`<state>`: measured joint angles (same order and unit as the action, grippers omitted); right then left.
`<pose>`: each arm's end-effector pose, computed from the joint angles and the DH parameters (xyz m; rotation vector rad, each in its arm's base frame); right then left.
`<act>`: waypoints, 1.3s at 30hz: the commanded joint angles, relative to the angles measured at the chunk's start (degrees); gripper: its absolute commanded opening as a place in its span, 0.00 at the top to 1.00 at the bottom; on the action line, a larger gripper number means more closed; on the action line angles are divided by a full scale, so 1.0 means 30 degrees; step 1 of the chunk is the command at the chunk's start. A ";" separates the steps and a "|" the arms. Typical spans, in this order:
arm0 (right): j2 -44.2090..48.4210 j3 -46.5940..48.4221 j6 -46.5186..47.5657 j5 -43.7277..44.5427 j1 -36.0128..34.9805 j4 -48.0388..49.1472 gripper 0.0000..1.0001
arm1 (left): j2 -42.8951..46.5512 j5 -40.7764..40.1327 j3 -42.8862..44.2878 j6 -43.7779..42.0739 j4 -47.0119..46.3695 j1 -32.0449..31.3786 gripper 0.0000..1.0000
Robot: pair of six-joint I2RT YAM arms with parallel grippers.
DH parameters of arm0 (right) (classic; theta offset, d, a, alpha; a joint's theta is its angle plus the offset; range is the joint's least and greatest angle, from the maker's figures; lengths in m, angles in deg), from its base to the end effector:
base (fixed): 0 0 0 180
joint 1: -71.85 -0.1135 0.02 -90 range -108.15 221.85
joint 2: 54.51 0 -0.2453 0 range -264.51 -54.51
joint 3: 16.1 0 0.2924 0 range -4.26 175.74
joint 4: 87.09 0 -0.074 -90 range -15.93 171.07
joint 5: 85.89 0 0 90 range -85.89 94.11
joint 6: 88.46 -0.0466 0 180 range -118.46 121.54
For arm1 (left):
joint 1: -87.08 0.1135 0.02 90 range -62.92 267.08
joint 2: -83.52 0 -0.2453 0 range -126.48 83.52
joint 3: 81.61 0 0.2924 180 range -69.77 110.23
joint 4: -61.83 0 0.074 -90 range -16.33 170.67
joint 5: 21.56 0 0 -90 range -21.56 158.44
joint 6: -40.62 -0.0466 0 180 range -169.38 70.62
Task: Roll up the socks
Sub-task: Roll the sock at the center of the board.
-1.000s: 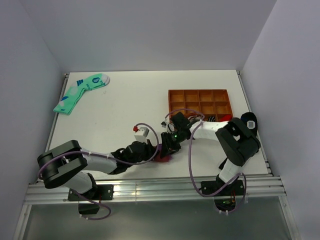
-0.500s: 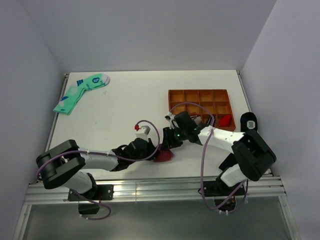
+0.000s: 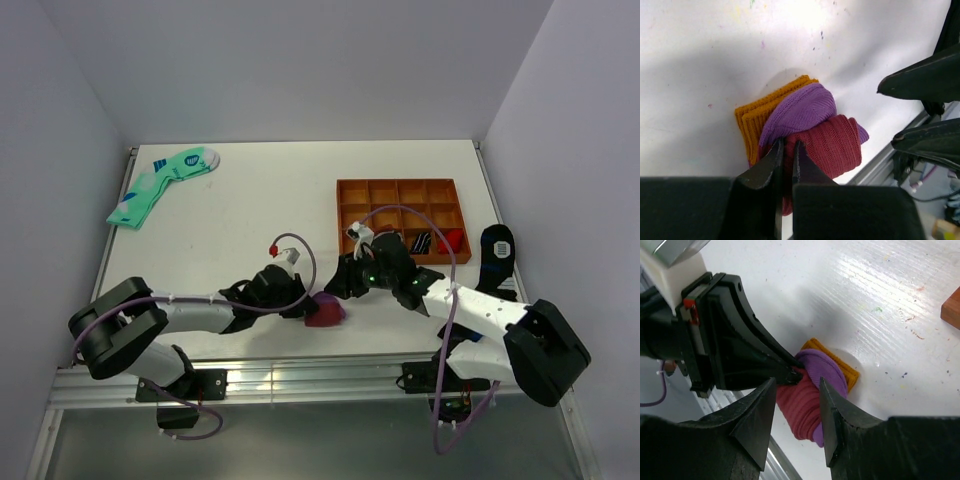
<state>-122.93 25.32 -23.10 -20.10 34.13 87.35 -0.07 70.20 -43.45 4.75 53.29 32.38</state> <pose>0.2165 0.1916 0.1462 -0.5232 2.2234 1.0598 0.1689 -0.2410 0.0766 0.0308 2.4364 -1.0121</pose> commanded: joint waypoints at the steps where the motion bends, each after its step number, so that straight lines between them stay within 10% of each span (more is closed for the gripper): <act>1: 0.1039 -0.0982 0.0128 0.0888 -0.0406 0.2589 0.53 | -0.0496 0.2395 -0.0749 -0.0962 0.6177 0.0825 1.00; 39: -0.0687 -0.4617 0.1008 0.9915 -0.9019 0.9066 0.48 | -0.2663 0.8613 0.2503 -0.3013 1.0280 0.5459 1.00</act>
<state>-124.05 12.43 -19.87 7.42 8.12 109.82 -5.60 99.88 -34.97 -0.04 74.08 48.16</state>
